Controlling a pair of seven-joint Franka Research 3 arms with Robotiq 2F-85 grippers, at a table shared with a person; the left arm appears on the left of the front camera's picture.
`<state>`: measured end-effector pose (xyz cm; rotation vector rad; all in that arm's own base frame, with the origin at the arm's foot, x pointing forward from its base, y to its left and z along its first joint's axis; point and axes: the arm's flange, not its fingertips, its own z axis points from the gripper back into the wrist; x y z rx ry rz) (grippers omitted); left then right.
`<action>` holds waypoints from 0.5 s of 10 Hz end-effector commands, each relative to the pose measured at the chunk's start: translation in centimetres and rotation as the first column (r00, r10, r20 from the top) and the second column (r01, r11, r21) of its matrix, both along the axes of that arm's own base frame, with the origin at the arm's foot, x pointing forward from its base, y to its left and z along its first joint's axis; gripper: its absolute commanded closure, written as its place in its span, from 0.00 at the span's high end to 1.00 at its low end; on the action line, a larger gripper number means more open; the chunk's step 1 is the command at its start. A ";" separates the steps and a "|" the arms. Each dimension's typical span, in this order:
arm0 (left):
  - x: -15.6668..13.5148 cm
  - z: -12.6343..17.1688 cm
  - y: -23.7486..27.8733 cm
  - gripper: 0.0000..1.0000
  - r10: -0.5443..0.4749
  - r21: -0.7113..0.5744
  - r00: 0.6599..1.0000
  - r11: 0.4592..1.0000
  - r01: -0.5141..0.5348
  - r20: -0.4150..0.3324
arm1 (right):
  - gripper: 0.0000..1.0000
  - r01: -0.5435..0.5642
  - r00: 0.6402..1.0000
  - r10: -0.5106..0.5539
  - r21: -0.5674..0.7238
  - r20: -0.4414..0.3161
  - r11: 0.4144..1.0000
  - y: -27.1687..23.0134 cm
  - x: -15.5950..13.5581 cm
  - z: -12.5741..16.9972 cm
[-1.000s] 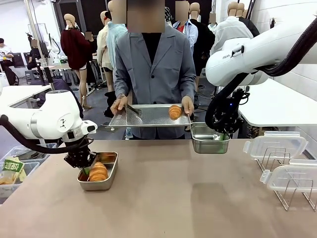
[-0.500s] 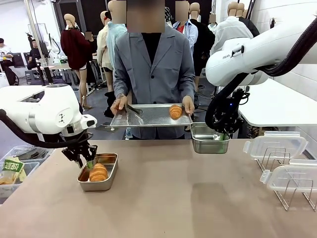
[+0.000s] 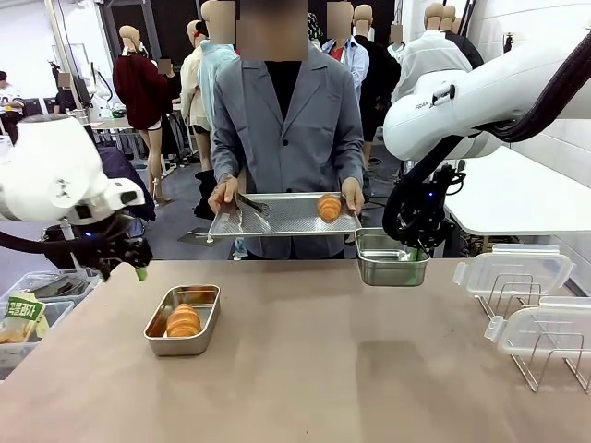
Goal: Place the bread in airtight containers.
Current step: Once an object is inside an Airtight Container , place the container in the center of the table.
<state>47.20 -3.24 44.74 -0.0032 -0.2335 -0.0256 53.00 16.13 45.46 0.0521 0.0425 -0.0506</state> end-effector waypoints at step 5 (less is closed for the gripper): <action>-2.0 1.6 12.4 1.00 0.069 -0.118 0.996 0.991 -0.062 0.059 | 0.00 0.000 1.000 0.000 0.000 0.007 1.000 -0.2 -0.4 0.2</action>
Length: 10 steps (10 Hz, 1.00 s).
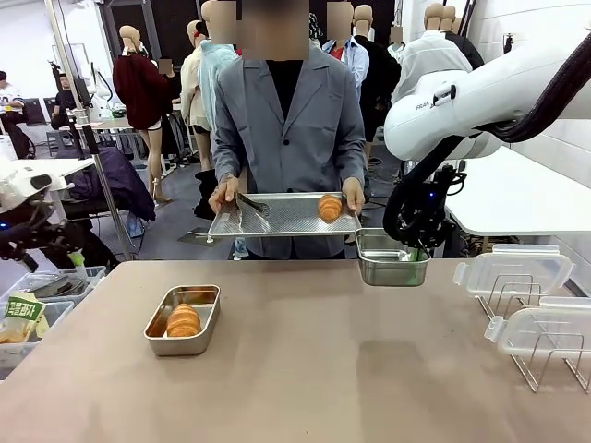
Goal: Place the bread in airtight containers.
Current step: Once an object is inside an Airtight Container , place the container in the center of the table.
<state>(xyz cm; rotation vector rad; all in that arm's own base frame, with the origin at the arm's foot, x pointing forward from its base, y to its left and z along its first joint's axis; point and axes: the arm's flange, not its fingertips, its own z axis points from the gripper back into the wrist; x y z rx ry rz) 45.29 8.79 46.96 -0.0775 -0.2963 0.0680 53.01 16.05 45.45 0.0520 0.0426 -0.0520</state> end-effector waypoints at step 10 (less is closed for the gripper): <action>0.0 0.0 0.0 1.00 0.000 0.000 1.000 1.000 0.000 0.000 | 0.00 -0.001 1.000 0.001 0.000 0.007 1.000 -0.2 -0.4 0.2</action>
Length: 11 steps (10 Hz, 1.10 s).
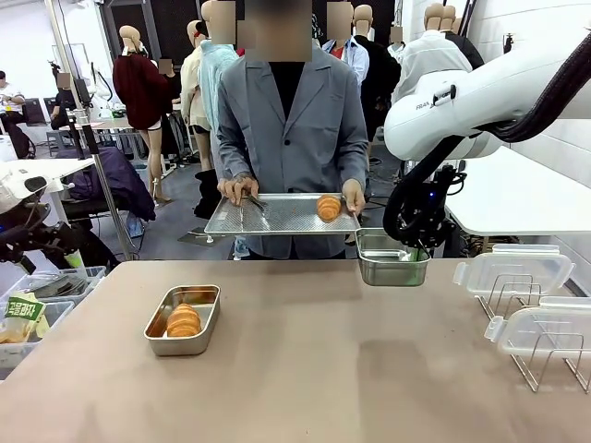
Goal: Place the bread in airtight containers.
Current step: Once an object is inside an Airtight Container , place the container in the center of the table.
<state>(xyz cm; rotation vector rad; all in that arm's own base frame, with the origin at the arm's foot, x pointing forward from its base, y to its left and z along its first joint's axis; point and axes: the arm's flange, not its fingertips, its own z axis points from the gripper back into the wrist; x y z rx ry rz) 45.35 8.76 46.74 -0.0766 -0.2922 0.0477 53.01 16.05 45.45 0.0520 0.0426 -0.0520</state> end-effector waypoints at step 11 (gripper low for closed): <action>-0.1 0.2 0.0 1.00 0.020 -0.004 1.000 1.000 -0.020 0.003 | 0.00 -0.001 1.000 0.001 0.000 0.007 1.000 -0.2 -0.4 0.2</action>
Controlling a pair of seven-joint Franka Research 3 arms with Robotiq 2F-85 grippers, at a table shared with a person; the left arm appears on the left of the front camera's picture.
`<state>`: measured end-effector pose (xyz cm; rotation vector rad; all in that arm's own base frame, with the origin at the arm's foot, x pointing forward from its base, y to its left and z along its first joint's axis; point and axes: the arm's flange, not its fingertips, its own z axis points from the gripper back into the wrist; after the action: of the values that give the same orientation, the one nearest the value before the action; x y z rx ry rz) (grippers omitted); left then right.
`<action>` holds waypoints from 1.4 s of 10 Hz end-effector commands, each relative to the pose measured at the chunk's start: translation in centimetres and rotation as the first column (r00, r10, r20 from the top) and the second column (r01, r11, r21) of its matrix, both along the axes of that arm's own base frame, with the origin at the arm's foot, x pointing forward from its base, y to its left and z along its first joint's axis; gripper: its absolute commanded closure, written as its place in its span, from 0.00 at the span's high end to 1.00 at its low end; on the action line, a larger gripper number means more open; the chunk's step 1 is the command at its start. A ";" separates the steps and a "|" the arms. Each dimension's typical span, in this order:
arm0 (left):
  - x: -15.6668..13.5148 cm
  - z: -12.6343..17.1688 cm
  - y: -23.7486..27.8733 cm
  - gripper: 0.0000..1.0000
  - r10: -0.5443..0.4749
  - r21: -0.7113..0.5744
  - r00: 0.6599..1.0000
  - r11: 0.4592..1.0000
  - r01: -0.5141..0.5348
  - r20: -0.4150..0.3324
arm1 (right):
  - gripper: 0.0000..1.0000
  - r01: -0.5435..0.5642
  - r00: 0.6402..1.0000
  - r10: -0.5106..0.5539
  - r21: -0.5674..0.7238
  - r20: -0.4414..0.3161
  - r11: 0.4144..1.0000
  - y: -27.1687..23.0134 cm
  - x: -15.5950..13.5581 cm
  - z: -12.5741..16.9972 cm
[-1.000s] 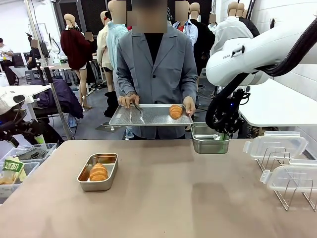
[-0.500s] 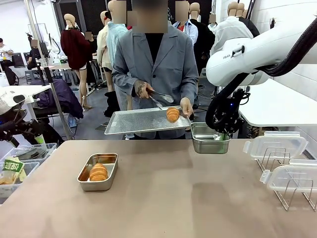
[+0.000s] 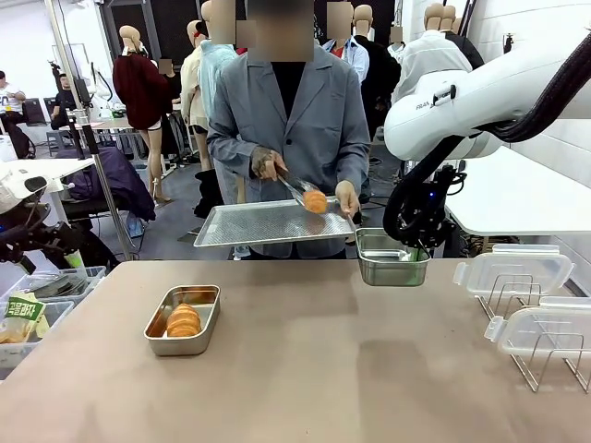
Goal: Place the bread in airtight containers.
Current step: Once an object is inside an Airtight Container , place the container in the center of the table.
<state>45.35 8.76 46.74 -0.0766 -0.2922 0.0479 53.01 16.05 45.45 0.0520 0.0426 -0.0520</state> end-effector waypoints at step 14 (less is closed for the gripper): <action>-0.1 0.2 0.0 1.00 0.020 -0.004 1.000 1.000 -0.020 0.003 | 0.00 -0.001 1.000 0.001 0.000 0.007 1.000 -0.2 -0.4 0.2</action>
<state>45.35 8.76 46.74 -0.0766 -0.2922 0.0480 53.00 16.05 45.43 0.0519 0.0431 -0.0519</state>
